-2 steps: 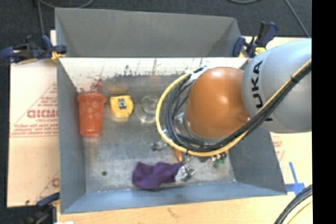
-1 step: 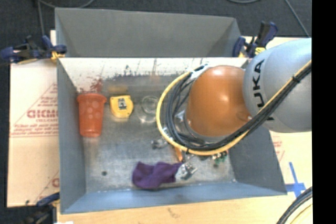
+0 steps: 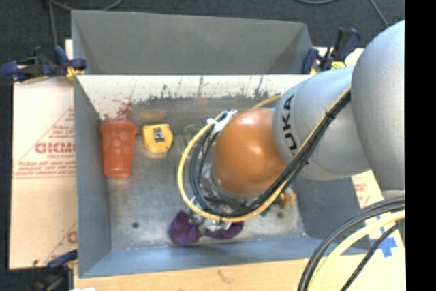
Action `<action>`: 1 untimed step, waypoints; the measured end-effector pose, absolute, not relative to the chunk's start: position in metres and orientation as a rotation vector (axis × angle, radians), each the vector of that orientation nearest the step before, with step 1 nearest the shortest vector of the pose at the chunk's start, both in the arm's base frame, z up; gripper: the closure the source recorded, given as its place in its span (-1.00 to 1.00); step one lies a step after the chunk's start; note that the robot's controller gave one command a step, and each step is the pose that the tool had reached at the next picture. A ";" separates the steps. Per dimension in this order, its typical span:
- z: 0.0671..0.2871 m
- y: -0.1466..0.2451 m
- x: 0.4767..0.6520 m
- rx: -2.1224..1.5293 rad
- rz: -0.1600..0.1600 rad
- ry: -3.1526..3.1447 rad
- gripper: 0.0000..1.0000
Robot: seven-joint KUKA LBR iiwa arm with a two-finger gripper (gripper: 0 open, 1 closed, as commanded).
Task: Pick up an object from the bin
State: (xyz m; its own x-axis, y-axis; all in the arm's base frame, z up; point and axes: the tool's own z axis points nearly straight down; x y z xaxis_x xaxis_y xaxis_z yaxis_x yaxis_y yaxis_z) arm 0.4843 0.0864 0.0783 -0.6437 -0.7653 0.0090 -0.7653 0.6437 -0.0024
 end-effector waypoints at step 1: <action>0.078 0.086 0.484 1.323 0.009 -2.842 1.00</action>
Offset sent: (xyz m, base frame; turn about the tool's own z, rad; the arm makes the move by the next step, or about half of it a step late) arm 0.0092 -0.0011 -0.0083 0.0473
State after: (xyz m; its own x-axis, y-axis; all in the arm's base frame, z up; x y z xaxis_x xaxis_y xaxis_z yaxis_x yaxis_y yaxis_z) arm 0.4843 0.0864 0.0783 -0.6437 -0.7652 0.0090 -0.7653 0.6437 -0.0024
